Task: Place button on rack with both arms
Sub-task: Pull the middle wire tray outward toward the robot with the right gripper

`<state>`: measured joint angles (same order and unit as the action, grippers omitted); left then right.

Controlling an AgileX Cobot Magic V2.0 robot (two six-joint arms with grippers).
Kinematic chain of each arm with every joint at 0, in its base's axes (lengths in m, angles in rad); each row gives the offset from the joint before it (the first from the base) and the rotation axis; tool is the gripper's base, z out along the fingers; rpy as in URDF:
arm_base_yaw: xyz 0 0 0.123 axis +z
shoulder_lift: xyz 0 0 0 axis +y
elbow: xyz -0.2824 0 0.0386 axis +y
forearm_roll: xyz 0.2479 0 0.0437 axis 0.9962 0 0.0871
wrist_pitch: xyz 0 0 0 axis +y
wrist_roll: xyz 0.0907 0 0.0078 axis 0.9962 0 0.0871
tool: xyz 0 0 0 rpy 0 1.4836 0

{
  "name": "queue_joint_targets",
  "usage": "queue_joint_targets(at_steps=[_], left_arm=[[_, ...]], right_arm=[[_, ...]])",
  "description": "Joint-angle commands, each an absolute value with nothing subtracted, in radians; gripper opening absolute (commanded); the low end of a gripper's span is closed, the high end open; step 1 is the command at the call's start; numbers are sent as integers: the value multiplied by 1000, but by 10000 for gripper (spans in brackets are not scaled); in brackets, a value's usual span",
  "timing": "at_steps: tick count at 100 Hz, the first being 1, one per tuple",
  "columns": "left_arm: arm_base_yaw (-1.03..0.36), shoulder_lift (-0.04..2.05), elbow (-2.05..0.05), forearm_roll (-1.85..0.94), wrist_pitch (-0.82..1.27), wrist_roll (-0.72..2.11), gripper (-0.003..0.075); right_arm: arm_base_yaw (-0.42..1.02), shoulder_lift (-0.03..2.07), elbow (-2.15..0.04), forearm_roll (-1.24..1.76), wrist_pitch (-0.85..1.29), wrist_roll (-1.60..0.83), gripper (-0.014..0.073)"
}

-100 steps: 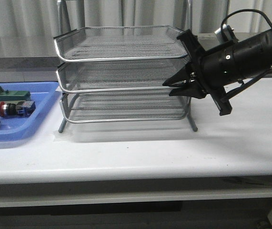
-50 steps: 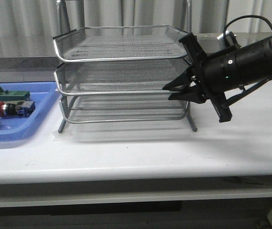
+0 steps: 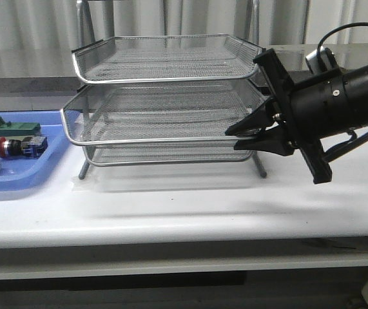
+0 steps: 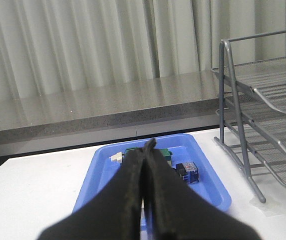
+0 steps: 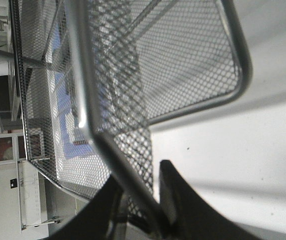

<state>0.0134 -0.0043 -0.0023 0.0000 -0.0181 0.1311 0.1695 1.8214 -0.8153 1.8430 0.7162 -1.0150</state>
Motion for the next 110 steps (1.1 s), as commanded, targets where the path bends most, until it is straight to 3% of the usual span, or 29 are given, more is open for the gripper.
queue_joint_targets(at_steps=[1, 54, 61, 83, 110], left_arm=[[14, -35, 52, -8, -96, 119, -21], [14, -35, 52, -8, -96, 119, -21], [14, -35, 52, -8, -96, 119, -21], [14, -35, 52, -8, -96, 119, -21], [14, -35, 52, -8, -96, 119, -21]], right_arm=[[178, 1750, -790, 1905, 780, -1074, 66], [178, 1685, -640, 1904, 797, -1135, 70], [178, 1685, -640, 1904, 800, -1144, 95], [178, 1685, -642, 1936, 841, -1187, 315], [178, 1685, -642, 1936, 860, -1196, 343]])
